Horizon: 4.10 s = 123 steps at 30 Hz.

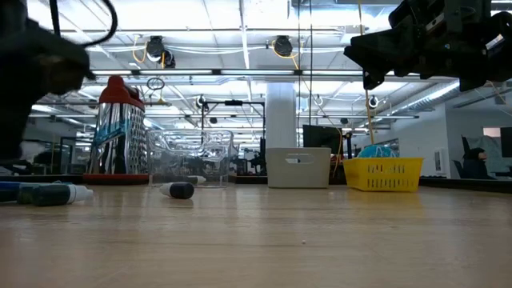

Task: Pick & Place Food Item
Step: Put the black food coloring into the transparent bin, then put the blue food coloring into the transparent bin

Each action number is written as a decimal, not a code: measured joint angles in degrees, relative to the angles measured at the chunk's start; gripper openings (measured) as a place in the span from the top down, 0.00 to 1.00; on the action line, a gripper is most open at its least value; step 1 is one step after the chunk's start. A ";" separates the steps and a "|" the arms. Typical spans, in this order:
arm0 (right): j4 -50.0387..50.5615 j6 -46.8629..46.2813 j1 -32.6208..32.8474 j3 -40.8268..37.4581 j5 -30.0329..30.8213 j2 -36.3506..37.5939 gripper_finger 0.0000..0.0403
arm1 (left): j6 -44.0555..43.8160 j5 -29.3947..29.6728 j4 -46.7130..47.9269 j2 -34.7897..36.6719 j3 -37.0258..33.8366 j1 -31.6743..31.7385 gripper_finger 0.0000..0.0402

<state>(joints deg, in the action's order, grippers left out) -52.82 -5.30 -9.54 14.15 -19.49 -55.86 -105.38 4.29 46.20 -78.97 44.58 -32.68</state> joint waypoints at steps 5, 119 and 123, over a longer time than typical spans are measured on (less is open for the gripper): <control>0.00 0.00 0.00 0.00 0.04 0.00 0.75 | 8.13 11.69 -5.97 4.98 0.04 1.77 0.89; 2.12 -0.73 0.00 0.00 0.13 0.00 0.75 | 64.13 -2.63 -19.86 25.91 0.20 23.91 0.54; 2.10 0.00 0.00 0.00 0.13 0.00 0.75 | 51.86 -0.38 -9.74 24.33 0.20 15.59 0.54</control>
<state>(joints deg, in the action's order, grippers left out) -50.72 -5.30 -9.54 14.15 -19.35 -55.86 -53.52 3.92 36.46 -54.64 44.77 -17.09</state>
